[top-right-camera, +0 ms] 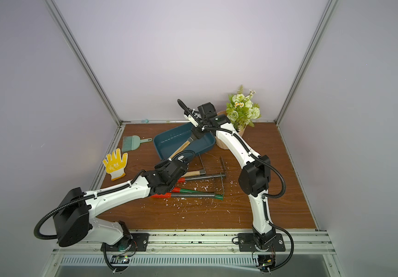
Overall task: Put the small hoe into the storage box
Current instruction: Pick up the hoe from the center of the board.
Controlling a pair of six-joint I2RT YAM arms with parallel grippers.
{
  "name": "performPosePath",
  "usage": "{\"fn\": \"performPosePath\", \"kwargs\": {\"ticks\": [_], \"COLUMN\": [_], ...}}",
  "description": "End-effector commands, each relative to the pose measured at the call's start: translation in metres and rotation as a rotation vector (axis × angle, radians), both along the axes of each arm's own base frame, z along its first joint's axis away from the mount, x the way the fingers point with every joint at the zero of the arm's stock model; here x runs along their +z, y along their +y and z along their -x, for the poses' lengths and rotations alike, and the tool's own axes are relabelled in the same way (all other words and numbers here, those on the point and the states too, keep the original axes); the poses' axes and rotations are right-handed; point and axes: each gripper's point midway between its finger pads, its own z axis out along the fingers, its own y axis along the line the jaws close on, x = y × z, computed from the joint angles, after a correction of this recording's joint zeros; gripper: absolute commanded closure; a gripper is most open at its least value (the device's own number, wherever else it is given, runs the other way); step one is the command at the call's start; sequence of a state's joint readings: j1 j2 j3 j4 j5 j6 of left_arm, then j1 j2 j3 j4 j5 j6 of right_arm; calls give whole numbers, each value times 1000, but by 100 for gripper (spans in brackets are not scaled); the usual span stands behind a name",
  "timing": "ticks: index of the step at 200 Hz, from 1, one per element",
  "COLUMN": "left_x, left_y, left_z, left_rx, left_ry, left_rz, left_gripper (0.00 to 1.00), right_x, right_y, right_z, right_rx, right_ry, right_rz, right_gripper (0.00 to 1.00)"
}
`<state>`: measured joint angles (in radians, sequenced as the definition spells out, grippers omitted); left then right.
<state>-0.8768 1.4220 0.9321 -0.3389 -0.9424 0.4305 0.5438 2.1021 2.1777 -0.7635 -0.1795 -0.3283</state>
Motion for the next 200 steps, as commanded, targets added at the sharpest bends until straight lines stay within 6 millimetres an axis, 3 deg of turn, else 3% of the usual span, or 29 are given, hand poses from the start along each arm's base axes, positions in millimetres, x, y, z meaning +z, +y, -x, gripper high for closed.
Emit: {"fn": "performPosePath", "kwargs": {"ticks": [1, 27, 42, 57, 109, 160, 200], "left_x": [42, 43, 46, 51, 75, 114, 123], "left_y": [-7, -7, -8, -9, -13, -9, 7], "left_z": [-4, -4, -4, -3, 2, 16, 23], "left_rx": [30, 32, 35, 32, 10, -49, -40], "left_ry": [-144, -152, -162, -176, -232, -310, -330], "left_rz": [150, 178, 205, 248, 459, 690, 748], "left_gripper": [100, 97, 84, 62, 30, 26, 25], "right_x": [-4, -5, -6, -5, 6, 21, 35], "right_y": [-8, -9, -10, -12, -12, -17, -26], "right_z": [-12, -14, -17, -22, -37, -61, -85], "right_rx": [-10, -38, -62, -94, -202, -323, -421], "right_ry": [-50, -53, -55, -63, -111, -235, -383], "right_rz": [38, 22, 13, 2, -103, -264, -382], "right_gripper": [100, 100, 100, 100, 100, 100, 100]}}
